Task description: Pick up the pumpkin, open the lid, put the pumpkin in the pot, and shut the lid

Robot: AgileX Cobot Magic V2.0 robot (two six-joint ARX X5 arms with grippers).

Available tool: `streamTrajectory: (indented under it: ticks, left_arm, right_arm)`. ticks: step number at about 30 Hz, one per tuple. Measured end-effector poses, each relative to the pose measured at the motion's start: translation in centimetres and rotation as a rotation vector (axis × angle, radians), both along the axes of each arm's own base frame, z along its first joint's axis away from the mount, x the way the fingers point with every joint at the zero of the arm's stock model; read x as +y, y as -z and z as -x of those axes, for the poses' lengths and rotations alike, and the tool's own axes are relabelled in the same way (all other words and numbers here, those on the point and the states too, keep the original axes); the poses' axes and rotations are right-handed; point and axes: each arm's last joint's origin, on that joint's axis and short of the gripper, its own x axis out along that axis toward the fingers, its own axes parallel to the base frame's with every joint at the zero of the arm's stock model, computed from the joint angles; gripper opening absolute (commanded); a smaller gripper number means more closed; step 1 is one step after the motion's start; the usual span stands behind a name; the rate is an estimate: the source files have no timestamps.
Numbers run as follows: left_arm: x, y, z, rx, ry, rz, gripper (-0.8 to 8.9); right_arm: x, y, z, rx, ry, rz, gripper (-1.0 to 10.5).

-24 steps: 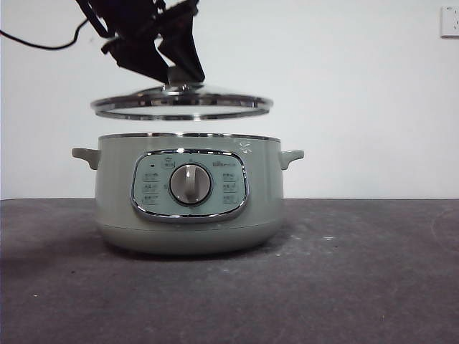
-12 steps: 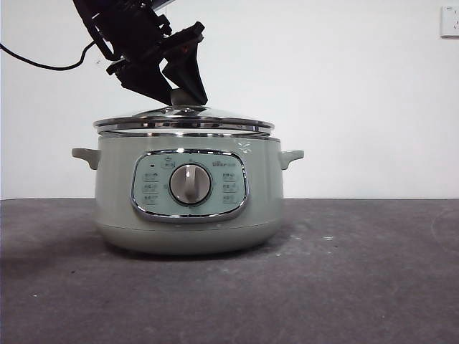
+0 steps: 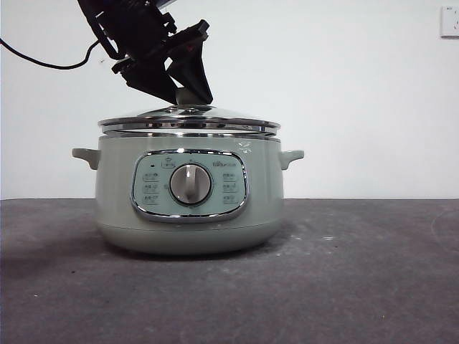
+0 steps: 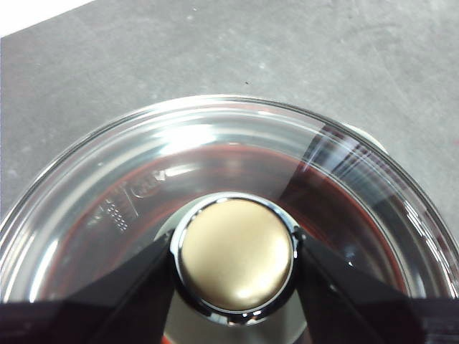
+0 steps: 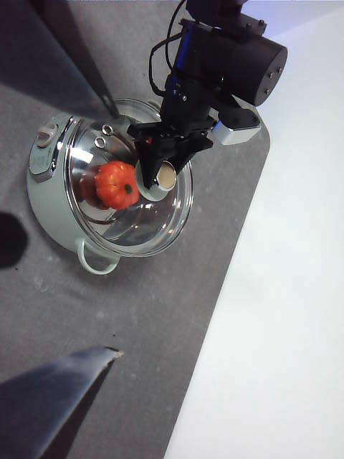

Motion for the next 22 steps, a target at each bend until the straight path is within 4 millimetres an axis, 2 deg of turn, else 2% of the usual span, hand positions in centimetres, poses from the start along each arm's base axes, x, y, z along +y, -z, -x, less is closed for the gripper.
streamTrajectory:
  ticks: [5, 11, 13, 16, 17, 22]
  left_arm:
    - [-0.24, 0.95, -0.50, 0.025, -0.001, -0.008, -0.09]
    - [-0.28, 0.98, -0.62, 0.024, -0.001, -0.013, 0.14]
    - [-0.29, 0.97, -0.63, 0.023, 0.000, -0.013, 1.35]
    - [-0.28, 0.98, -0.63, 0.026, 0.000, -0.014, 4.72]
    - [-0.29, 0.97, -0.63, 0.025, 0.000, -0.014, 5.23]
    - [-0.33, 1.03, -0.65, 0.024, 0.004, -0.017, 5.39]
  right_arm:
    - [0.13, 0.06, -0.16, 0.004, 0.000, 0.004, 6.6]
    - [0.14, 0.07, -0.17, 0.002, -0.002, 0.009, 6.6]
    - [0.14, 0.07, -0.17, 0.000, -0.003, 0.012, 6.6]
    - [0.14, 0.07, -0.17, -0.001, -0.004, 0.013, 6.6]
    - [0.14, 0.07, -0.17, 0.000, -0.004, 0.013, 6.6]
    - [0.12, 0.29, -0.14, 0.019, -0.005, 0.028, 6.6]
